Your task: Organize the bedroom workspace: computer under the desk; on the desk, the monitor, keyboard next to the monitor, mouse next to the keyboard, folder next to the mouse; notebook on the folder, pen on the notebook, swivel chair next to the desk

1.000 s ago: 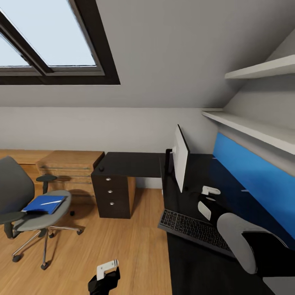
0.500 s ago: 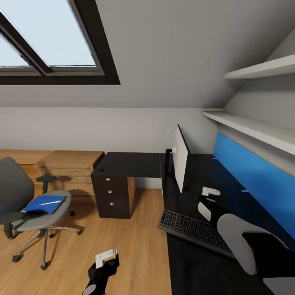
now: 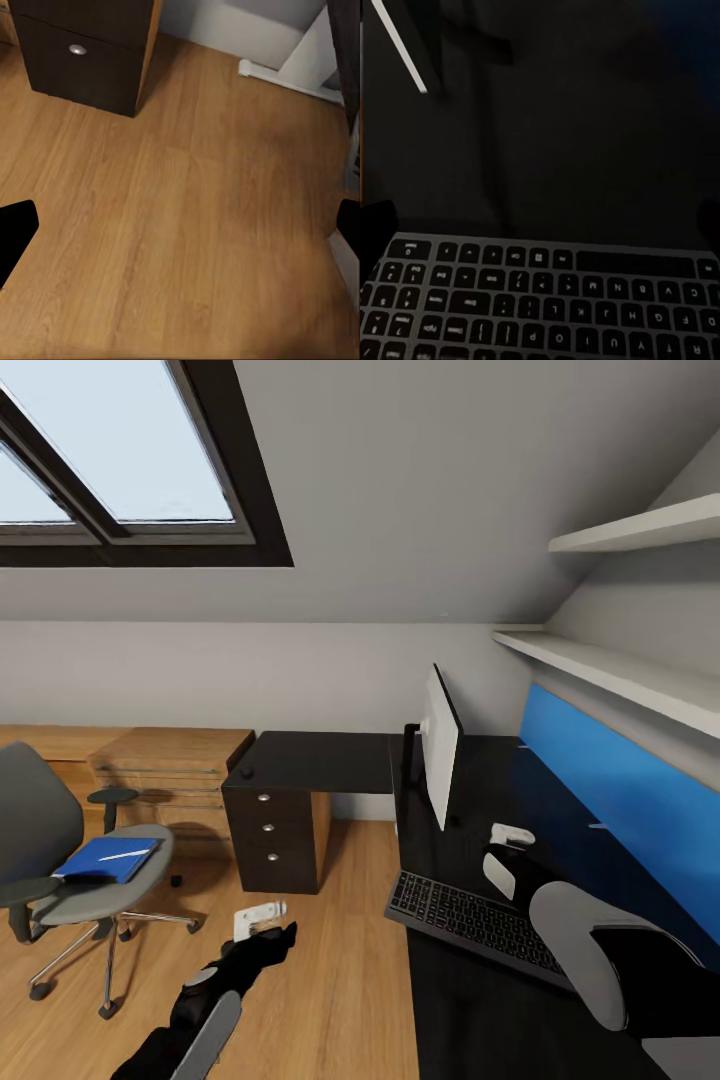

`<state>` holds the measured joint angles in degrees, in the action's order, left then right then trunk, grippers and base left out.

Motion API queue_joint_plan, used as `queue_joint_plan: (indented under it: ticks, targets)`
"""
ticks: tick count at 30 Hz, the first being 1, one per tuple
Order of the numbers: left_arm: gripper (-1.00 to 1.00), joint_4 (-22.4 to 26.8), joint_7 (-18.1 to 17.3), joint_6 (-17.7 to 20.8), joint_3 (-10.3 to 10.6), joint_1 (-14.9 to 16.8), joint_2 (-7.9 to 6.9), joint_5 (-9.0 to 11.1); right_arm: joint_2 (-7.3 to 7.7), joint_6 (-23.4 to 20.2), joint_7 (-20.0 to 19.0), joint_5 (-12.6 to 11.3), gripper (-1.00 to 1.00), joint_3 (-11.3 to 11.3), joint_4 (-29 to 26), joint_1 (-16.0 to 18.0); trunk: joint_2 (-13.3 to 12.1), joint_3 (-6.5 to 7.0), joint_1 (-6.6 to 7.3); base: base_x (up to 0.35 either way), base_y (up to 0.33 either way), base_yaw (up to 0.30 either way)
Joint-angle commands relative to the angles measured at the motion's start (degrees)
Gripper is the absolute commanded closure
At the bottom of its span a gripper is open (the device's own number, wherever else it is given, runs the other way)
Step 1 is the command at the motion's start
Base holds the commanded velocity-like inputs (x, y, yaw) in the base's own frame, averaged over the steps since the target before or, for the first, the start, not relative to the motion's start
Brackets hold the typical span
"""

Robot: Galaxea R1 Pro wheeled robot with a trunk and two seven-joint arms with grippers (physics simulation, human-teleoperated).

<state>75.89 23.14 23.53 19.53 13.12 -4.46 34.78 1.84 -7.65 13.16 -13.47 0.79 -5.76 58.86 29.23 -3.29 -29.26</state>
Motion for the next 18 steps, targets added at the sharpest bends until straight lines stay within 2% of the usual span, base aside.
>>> queue_joint_plan:
  ticks: [1, 3, 4, 7, 8, 11, 13, 18]
  targets:
    - [-1.00, 1.24, 0.59, 1.57, -0.67, 0.06, 0.25, 0.72, 0.00, -0.41, 0.20, -0.24, -1.00, 0.10, -0.13, 0.03, 0.11, -0.13, -0.03, 0.000, 0.000, 0.000]
    - [-1.00, 3.08, 0.59, 4.56, -2.39, 0.06, 0.98, 0.85, 0.00, -0.48, 0.20, -0.24, -1.00, 0.13, -0.13, 0.03, 0.11, -0.13, -0.03, 0.000, 0.000, 0.000]
    - [-1.00, 4.64, 0.59, 7.60, -4.60, 0.03, 1.75, 0.96, -0.02, -0.56, 0.22, -0.24, -1.00, 0.14, -0.13, 0.03, 0.11, -0.13, -0.03, 0.000, 0.000, 0.000]
    - [-1.00, 6.50, 0.59, 11.74, -8.55, 0.00, 2.97, 1.27, -0.05, -0.62, 0.21, -0.20, -1.00, 0.16, -0.13, 0.03, 0.11, -0.13, -0.03, 0.000, 0.000, 0.000]
    - [-1.00, 7.97, 0.45, 15.52, -12.65, -0.02, 4.45, 2.13, -0.07, -0.64, 0.21, -0.19, -1.00, 0.17, -0.10, 0.03, 0.11, -0.13, -0.03, 0.000, 0.000, 0.000]
    - [-1.00, 8.85, 0.36, 17.59, -14.41, -0.03, 5.39, 2.59, -0.08, -0.61, 0.20, -0.16, -1.00, 0.16, -0.08, 0.03, 0.11, -0.13, -0.03, 0.000, 0.000, 0.000]
    - [-1.00, 9.10, 0.35, 17.85, -14.58, -0.03, 5.42, 2.61, -0.04, -0.61, 0.20, -0.16, -1.00, 0.13, -0.10, 0.03, 0.11, -0.13, -0.03, 0.000, 0.000, 0.000]
    - [-1.00, 9.33, 0.54, 17.87, -14.87, -0.03, 5.48, 2.59, 0.01, -0.61, 0.20, -0.20, -1.00, 0.09, -0.13, 0.03, 2.12, -1.03, -1.13, 0.000, 0.000, 0.000]
